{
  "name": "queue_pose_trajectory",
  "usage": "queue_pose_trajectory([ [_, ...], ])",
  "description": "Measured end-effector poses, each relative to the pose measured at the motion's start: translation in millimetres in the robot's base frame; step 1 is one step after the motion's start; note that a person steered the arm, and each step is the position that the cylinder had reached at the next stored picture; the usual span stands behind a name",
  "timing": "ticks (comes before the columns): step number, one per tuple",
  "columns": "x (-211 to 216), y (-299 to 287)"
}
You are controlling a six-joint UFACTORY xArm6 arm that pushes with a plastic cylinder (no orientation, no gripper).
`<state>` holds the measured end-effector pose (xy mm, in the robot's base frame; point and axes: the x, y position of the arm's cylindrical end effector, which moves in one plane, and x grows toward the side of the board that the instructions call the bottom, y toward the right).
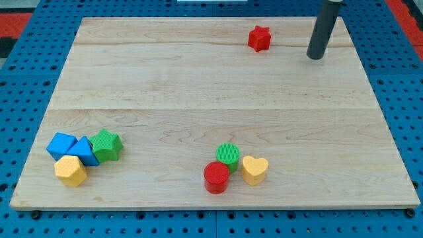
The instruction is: Place the red star above the green star
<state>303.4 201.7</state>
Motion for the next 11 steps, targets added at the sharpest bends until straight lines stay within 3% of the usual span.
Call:
queue_pose_trajectory([
  [1, -45, -57],
  [2, -58, -98],
  [5, 0, -283],
  [6, 1, -308],
  [8, 74, -387],
  [9, 117, -395],
  [10, 113, -345],
  [11, 131, -348],
])
